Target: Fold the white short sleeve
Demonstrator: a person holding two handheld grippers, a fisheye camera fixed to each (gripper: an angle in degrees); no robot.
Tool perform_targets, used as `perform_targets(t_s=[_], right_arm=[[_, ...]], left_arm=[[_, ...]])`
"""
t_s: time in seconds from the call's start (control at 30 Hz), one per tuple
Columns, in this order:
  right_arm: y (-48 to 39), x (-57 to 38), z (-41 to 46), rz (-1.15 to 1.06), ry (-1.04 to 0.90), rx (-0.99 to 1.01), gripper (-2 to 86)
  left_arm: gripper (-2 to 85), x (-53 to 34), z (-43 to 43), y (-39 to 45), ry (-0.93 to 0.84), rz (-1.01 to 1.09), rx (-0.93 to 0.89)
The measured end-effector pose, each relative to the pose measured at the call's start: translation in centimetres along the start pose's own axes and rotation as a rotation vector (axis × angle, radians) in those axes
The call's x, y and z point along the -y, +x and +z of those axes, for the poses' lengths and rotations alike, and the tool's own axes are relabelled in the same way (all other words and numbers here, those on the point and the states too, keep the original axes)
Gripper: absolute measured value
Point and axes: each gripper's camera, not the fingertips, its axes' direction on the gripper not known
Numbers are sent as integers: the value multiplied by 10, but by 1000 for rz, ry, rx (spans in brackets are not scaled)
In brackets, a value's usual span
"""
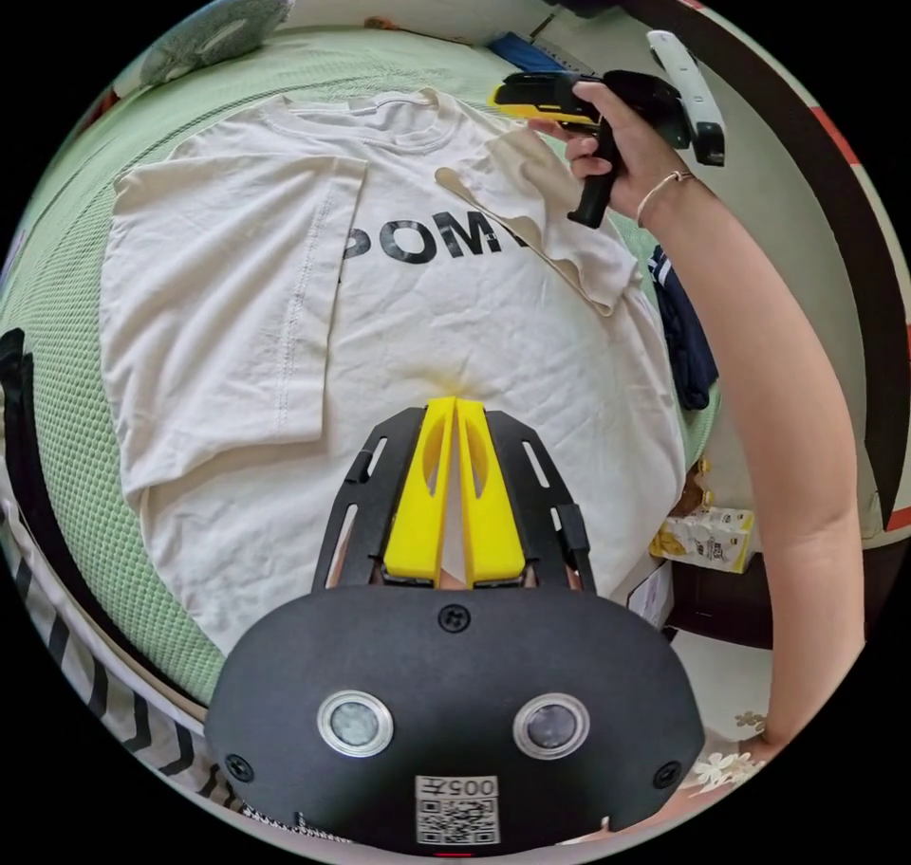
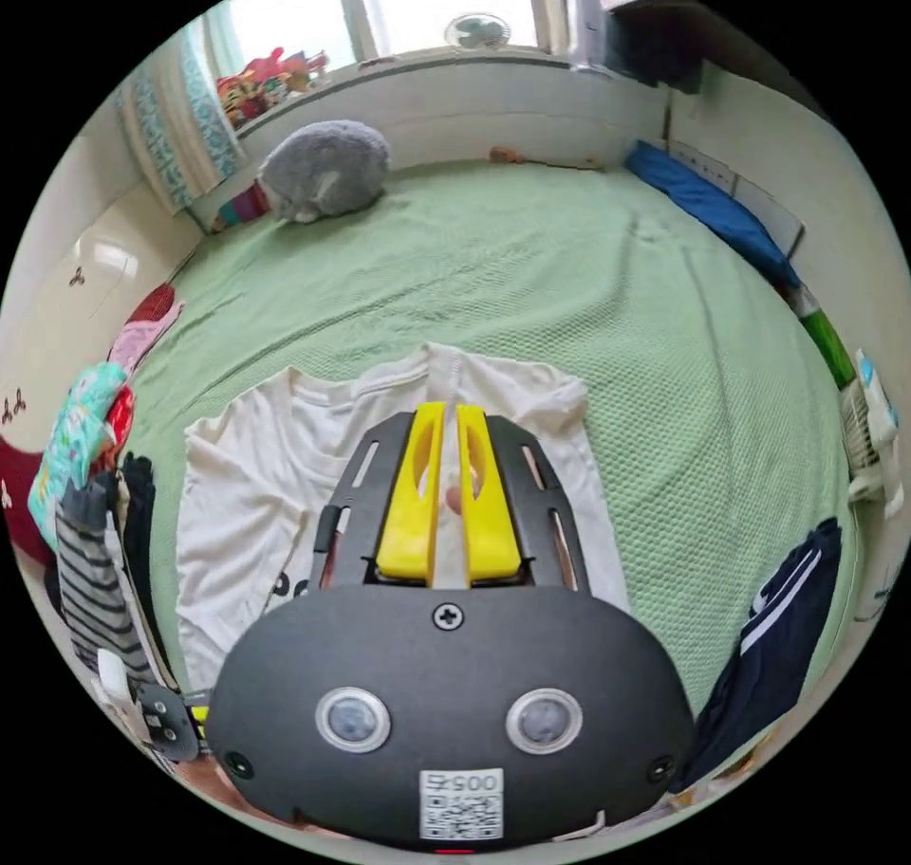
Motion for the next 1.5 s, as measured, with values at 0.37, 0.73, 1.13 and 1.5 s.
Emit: perform_targets(t_s=[0.37,0.73,1.13,1.5], right_arm=[[31,-2,14,61,-139,-129,14],[-1,0,50,-8,-193,-265,-1],[14,-1,2,129,-61,-370,-8],[-123,-79,28,-429,-205,-166,39]], left_arm=[[-6,1,4,-8,-4,-15,-37],[-6,1,4,-5,-5,-18,-29],[-6,-4,-1,1,-7,-18,-23],[-6,-19,-14,10,8,-22,-24]])
